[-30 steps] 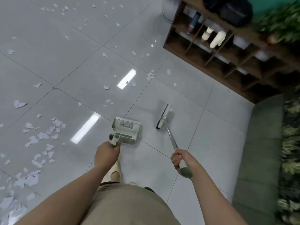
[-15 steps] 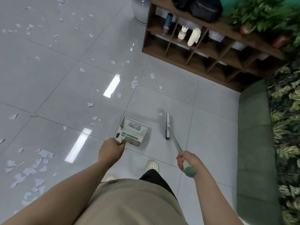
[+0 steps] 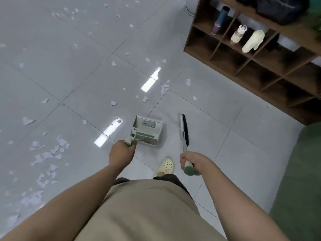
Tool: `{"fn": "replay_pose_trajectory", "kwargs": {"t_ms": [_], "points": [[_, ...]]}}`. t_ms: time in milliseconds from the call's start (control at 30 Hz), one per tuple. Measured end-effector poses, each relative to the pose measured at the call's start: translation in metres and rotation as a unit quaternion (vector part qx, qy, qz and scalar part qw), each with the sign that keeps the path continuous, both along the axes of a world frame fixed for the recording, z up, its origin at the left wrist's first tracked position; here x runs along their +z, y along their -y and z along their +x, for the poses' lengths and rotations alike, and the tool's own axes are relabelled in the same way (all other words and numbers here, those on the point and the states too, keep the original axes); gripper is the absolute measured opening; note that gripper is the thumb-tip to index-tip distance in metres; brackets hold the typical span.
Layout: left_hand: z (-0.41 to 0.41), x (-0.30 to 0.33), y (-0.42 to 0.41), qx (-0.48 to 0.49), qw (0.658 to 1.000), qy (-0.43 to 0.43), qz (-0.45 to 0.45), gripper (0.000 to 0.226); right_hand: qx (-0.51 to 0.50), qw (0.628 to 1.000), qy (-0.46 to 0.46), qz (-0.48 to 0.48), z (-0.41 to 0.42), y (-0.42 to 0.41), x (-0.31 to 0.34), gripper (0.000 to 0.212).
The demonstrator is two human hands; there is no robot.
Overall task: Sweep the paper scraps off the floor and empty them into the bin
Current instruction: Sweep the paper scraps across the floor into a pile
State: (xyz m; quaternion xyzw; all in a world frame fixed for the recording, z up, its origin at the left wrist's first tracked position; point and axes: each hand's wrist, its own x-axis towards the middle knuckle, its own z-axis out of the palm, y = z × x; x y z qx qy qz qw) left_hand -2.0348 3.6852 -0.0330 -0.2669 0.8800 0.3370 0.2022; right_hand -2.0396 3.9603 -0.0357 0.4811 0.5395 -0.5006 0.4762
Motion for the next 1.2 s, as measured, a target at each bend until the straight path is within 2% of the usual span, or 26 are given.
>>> {"fn": "replay_pose_trajectory", "kwargs": {"t_ms": [100,167,267,333,433,567,733,867,1033,1200], "points": [[-0.007,0.003,-0.015,0.028,0.999,0.001,-0.018,0.056,0.024,0.998,0.01,-0.059,-0.04,0.008,0.001,0.011],[-0.011,0.004,-0.02,0.038,0.999,0.004,-0.031,0.059,0.004,0.994,0.005,-0.109,-0.071,0.011,0.0,0.016],[-0.019,0.009,-0.032,0.092,0.995,-0.004,-0.035,0.058,-0.098,0.978,-0.028,-0.181,-0.111,-0.015,-0.003,0.028],[-0.029,0.013,-0.039,0.137,0.99,-0.015,-0.026,0.056,-0.188,0.953,-0.041,-0.234,-0.125,-0.042,-0.002,0.028],[-0.051,0.015,-0.046,0.165,0.986,-0.024,-0.016,0.058,-0.223,0.934,-0.062,-0.271,-0.14,-0.063,0.006,0.034],[-0.081,0.005,-0.056,0.121,0.992,-0.008,-0.031,0.057,-0.204,0.948,-0.085,-0.227,-0.161,-0.07,0.024,0.024],[-0.141,-0.005,-0.07,0.066,0.997,0.001,-0.042,0.044,-0.266,0.942,-0.107,-0.175,-0.19,-0.098,0.047,0.023],[-0.213,-0.002,-0.077,0.032,0.999,0.002,-0.017,0.038,-0.334,0.927,-0.115,-0.127,-0.22,-0.122,0.067,0.026],[-0.301,0.005,-0.102,-0.028,0.999,-0.014,0.005,0.043,-0.403,0.904,-0.119,-0.082,-0.271,-0.15,0.086,0.016],[-0.349,0.016,-0.112,-0.109,0.993,-0.04,0.009,0.049,-0.389,0.915,-0.106,-0.024,-0.296,-0.159,0.082,0.009]]}}
